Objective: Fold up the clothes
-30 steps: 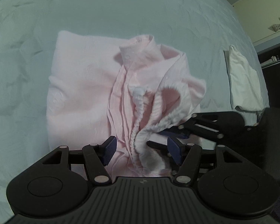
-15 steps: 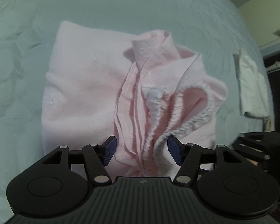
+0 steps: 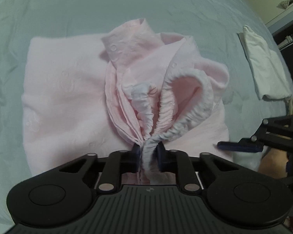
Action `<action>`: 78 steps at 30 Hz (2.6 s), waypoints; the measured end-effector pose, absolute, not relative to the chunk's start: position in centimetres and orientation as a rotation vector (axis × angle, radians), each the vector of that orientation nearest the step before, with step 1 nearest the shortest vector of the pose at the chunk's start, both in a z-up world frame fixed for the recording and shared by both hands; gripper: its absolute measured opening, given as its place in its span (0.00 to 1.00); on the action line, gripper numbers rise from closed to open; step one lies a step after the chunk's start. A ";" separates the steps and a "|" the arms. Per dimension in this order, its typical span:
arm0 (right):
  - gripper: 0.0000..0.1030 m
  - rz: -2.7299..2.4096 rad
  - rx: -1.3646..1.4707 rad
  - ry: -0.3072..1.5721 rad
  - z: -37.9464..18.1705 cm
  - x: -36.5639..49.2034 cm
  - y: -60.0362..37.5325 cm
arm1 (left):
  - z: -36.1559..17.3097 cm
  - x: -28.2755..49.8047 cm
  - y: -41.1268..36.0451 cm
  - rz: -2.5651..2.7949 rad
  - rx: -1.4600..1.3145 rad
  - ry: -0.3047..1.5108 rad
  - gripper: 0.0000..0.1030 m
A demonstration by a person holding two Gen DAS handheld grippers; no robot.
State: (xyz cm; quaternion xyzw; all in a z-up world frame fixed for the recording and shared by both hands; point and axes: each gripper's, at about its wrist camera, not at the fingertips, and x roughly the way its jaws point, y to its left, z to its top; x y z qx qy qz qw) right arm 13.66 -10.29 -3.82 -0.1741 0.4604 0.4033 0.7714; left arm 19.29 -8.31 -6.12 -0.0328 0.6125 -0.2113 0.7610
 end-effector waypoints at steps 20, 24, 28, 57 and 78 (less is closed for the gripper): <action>0.44 0.832 -0.295 1.037 -4.1 15.0 -10.3 | -0.3 18.8 1.9 -0.285 -0.119 1.249 0.10; 0.44 0.829 -0.314 1.044 -4.4 15.0 -9.9 | -3.1 19.0 3.4 -0.264 -0.192 1.297 0.12; 0.44 0.819 -0.324 1.042 -4.5 15.4 -9.8 | -4.9 19.3 4.3 -0.243 -0.248 1.310 0.18; 0.16 0.706 -0.391 0.889 -2.6 21.7 -5.0 | -1.8 19.1 0.0 -0.359 0.125 1.221 0.21; 0.17 0.655 -0.471 1.062 -9.0 24.4 -3.5 | -5.8 18.8 2.6 -0.325 0.032 1.267 0.21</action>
